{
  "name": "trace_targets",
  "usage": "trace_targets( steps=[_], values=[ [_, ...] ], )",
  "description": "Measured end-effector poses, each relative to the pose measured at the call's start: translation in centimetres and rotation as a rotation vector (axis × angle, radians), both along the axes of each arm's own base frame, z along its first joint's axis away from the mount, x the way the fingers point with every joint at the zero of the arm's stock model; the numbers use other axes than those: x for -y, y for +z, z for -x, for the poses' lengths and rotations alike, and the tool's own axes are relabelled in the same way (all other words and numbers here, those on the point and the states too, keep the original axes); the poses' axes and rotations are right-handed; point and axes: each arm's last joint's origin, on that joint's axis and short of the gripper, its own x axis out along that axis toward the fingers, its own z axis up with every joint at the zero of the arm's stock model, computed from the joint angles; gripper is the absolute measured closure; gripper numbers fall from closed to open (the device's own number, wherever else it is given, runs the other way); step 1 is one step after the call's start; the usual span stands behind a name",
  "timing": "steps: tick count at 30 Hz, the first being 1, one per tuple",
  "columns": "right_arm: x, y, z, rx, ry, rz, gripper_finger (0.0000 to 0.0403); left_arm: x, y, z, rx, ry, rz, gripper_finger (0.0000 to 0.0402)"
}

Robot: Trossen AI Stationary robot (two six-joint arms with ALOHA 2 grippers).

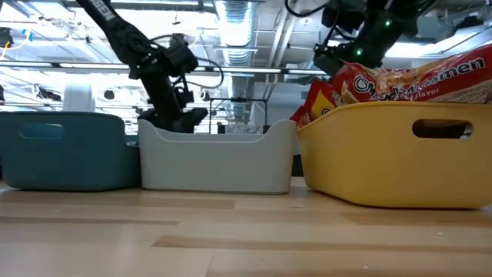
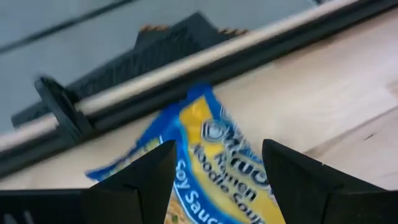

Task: Sort Maruchan noodles
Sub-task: Put the red noodle pack into the yellow bin, then put the top left blue noodle pack into the green bin

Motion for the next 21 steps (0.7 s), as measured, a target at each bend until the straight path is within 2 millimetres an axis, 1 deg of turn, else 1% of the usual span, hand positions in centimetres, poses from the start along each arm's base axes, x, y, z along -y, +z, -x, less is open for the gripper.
trace_targets(
  steps=[7, 12, 15, 17, 18, 21],
  values=[
    [0.0, -0.1, -0.1, -0.004, -0.001, -0.004, 0.0378, -0.3, -2.9, -0.5, -0.035, 0.035, 0.082, 0.0175],
    [0.0, -0.1, -0.1, -0.002, -0.001, -0.010, 0.0378, -0.5, -4.4, -0.9, -0.053, 0.022, 0.119, 0.0175],
    [0.0, -0.1, -0.1, -0.001, -0.003, -0.011, 0.0378, -0.6, -4.6, -0.9, -0.071, 0.023, 0.118, 0.0184],
    [0.0, -0.1, -0.1, -0.001, -0.003, -0.011, 0.0378, -0.5, -4.6, -0.8, -0.091, 0.029, 0.110, 0.0206],
    [0.0, -0.1, -0.1, -0.001, -0.003, -0.011, 0.0378, -0.5, -4.7, -0.8, -0.109, 0.031, 0.100, 0.0222],
    [0.0, -0.1, -0.1, -0.001, -0.003, -0.011, 0.0378, -0.4, -4.7, -0.7, -0.155, 0.016, 0.081, 0.0300]
  ],
)
